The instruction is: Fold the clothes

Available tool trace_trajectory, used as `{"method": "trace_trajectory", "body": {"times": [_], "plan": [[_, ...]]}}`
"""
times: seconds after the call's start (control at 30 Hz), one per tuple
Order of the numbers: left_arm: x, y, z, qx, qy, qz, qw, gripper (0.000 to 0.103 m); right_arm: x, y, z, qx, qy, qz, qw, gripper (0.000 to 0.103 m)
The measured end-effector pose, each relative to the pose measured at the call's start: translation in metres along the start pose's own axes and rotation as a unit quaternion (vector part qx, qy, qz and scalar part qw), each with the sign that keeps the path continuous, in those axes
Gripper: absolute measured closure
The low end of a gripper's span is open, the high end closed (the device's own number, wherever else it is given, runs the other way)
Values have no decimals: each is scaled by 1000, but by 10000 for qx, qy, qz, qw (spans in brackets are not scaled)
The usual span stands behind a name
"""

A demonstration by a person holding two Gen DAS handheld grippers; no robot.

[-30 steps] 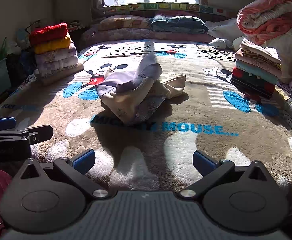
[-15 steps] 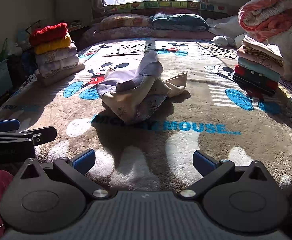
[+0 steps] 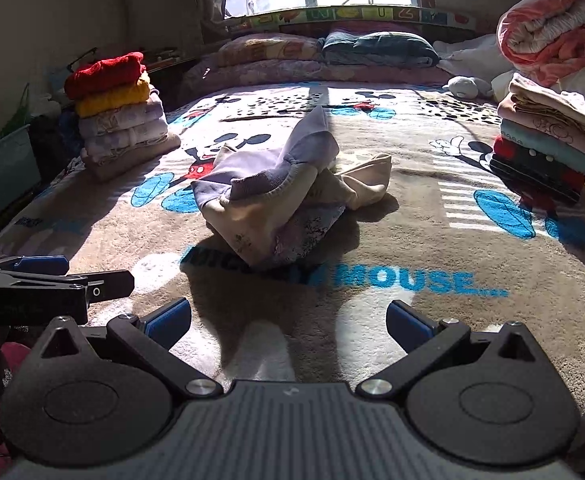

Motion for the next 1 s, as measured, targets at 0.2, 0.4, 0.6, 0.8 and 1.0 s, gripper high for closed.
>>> {"method": "trace_trajectory", "body": {"times": [0.2,0.4,0.6,0.8,1.0], "plan": [[20,-1,-15,277,299,192,9990,1,16,15,-20,-387,162,-153,9990,0],[45,-3,-34,844,143,453,9953,1,23,25,-56,-1102,413,-372,9924,0],[68,5,-52,1738,70,714,9822,1,43,28,-90,-2115,131,-398,9765,0],[87,11,-75,2551,321,1099,9601,21,70,26,-113,-2898,-180,-648,9547,1],[114,9,-99,3102,91,1517,9384,40,96,14,-130,-4062,-412,-737,9099,17]]}}
Point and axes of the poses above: each gripper's, at about its wrist camera, not at the fingertips, and x roughly the way its jaws point, y to its right, z to its underside, the point moved 6 cm from there along x, roughly the way its jaws point, and after that the axes turned 5 degrees about -z, right-handed, at the moved point
